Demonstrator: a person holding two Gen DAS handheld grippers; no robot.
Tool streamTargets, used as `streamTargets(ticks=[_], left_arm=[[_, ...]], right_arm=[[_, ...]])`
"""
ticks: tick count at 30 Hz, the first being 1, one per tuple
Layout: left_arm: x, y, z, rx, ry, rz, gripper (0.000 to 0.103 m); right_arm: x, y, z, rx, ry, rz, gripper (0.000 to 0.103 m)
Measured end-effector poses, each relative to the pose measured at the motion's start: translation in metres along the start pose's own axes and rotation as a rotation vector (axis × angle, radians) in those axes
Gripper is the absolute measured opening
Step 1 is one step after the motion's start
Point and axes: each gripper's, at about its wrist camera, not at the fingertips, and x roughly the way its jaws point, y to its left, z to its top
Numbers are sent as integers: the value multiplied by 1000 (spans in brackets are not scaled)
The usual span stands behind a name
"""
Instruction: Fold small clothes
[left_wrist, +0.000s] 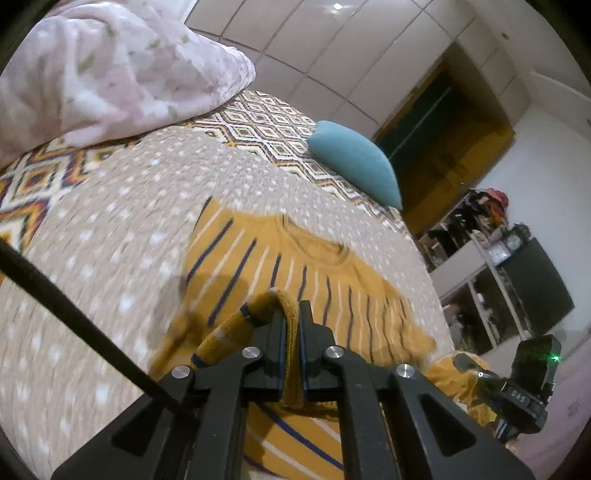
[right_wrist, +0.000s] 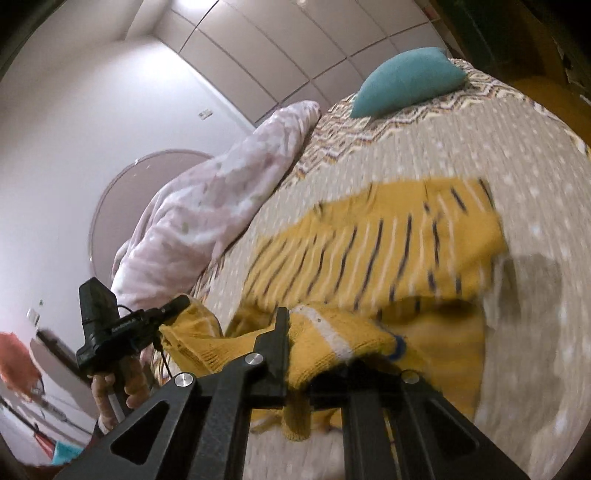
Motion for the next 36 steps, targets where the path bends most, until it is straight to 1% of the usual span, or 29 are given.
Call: streamTargets(ticks=[2,4,6,8,10,12,13,14,15,16,17,18,19,20,21,22,23,24,25,26,27,28,29,31,33,34,36], left_arm=[[27,-7,24,22,-2,55,5],[52,-9,42,49,1,110,5],[81,-5,57,62,29,166,5],[112,5,67,57,82,213,6],[130,18,72,27,116,218,7],[136,30,74,-14,131,187,8],[137,36,76,-46,137,154,10],[138,44,78,-91,140,106,17],[137,49,80,-125,137,74,29],[135,55,83,-160,122,47,37],[127,64,86,-203,84,24,53],[124,66,89,-223,64,13,62],[118,71,92,-250,41,-8,63],[112,78,96,-279,30,-25,65],[110,81,99,-286,28,-24,65],[107,84,102,-284,29,-5,65],[103,85,102,-258,26,36,65],[100,86,102,-239,25,56,65],[96,84,99,-199,29,94,65],[94,84,96,-177,33,110,65],[91,84,93,-159,36,120,65],[87,84,86,-144,42,128,65],[85,85,81,-138,50,133,65],[80,88,68,-140,71,138,65],[74,87,56,-139,86,129,65],[72,87,51,-132,94,129,65],[69,84,39,-108,111,128,66]], right_arm=[[21,-13,27,20,-5,-35,8],[45,-35,48,57,5,-71,8],[69,-60,64,105,24,-111,8],[94,-87,75,161,61,-134,8],[112,-105,82,208,91,-144,9],[124,-121,86,264,108,-122,10],[128,-128,89,292,110,-105,11],[130,-133,92,308,107,-91,11],[132,-136,95,318,103,-82,13],[135,-141,99,338,96,-70,14],[137,-145,101,356,91,-60,19],[138,-149,102,380,84,-43,29],[136,-155,104,426,66,-9,34],[136,-159,103,455,53,11,44],[135,-160,103,480,42,24,47],[136,-162,103,500,32,26,47],[136,-163,105,508,29,16,47],[135,-162,106,508,30,7,47],[135,-162,107,506,31,-2,48],[133,-160,109,502,31,-8,51],[130,-159,111,497,25,-10,57],[124,-156,114,490,6,-17,61],[117,-157,117,487,-12,-29,70],[99,-156,121,485,-65,-72,80],[79,-156,123,488,-98,-103,80],[70,-155,122,478,-96,-115,80],[51,-147,114,406,-65,-158,80]])
